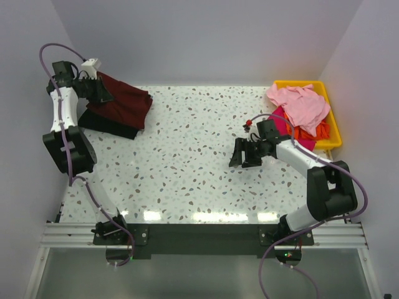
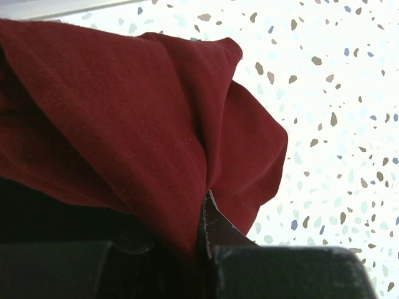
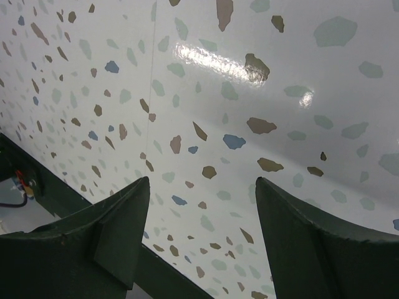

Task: Fold and stack the t-shirts
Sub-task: Neatly place the folded tshirt to the corner

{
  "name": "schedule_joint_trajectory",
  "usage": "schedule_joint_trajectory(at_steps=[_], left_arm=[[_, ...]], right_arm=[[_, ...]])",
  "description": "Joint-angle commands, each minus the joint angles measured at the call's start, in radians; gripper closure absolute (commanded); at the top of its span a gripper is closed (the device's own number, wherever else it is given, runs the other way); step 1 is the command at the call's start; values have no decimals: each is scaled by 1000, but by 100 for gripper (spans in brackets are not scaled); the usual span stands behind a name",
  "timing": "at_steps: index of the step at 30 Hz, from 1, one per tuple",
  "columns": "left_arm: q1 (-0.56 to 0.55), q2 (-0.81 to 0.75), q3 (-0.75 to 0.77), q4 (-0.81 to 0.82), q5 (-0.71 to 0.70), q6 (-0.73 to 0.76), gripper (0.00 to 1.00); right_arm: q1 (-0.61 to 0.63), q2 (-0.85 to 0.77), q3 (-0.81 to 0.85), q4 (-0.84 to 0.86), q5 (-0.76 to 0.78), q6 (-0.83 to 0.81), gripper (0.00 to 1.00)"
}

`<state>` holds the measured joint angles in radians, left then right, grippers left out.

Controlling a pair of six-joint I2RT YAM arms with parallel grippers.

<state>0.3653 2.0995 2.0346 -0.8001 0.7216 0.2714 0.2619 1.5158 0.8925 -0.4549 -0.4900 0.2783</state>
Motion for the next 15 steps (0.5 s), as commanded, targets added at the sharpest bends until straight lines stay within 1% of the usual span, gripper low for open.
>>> schedule_joint_trajectory(at_steps=[1,11,15], left_arm=[[17,27,38,39,13,-9,100],[20,96,73,65,-42,-17,100],[21,126,119,93,-118,-31,100]], right_arm=[[5,7,5,12,-18,-14,28],[3,7,13,-7,-16,-16,28],[3,1,17,-16,-21,-16,28]])
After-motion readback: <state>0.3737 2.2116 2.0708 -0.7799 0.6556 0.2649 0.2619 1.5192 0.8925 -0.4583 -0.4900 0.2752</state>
